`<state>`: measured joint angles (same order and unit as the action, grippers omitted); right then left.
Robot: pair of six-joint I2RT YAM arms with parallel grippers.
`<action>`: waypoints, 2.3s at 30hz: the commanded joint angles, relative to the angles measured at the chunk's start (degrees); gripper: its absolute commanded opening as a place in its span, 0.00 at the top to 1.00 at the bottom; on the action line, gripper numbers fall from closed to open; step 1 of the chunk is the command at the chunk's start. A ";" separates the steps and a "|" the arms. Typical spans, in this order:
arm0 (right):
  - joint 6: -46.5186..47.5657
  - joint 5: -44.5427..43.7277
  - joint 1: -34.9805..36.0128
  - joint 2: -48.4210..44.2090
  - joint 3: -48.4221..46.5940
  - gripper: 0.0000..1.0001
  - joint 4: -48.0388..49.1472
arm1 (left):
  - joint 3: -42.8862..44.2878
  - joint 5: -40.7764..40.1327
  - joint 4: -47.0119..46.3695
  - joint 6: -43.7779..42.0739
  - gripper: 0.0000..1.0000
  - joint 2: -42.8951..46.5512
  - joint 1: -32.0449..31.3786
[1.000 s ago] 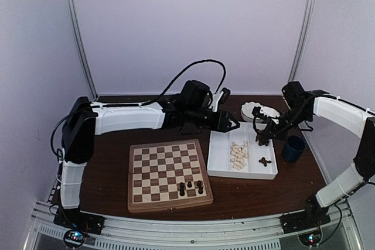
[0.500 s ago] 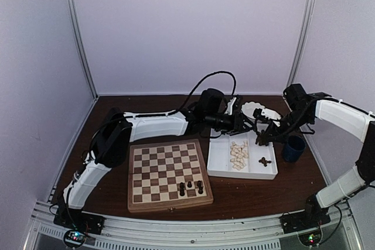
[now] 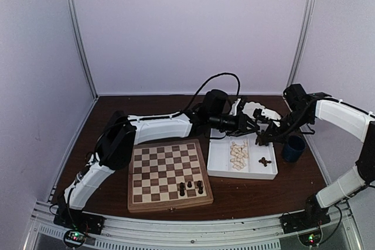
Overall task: Set up the chess pieces on the board
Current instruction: Pass from the right arm to the left, then place the pawn on d7.
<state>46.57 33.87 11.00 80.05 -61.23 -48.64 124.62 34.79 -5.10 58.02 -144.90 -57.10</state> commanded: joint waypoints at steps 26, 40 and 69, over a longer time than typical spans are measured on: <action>-3.10 -0.12 -2.20 5.69 2.17 0.88 4.13 | -42.89 -17.51 29.51 -35.74 0.97 43.29 3.86; -4.39 -0.48 -2.21 7.06 2.14 0.88 4.67 | -56.86 -33.14 43.17 -43.08 0.97 51.38 -4.36; -4.20 -0.71 -2.20 7.05 2.45 0.87 4.32 | -59.59 -34.97 40.07 -41.43 0.94 46.41 -8.62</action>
<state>43.03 33.52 9.06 87.11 -59.27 -44.49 65.47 -0.64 38.06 16.36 -97.67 -65.54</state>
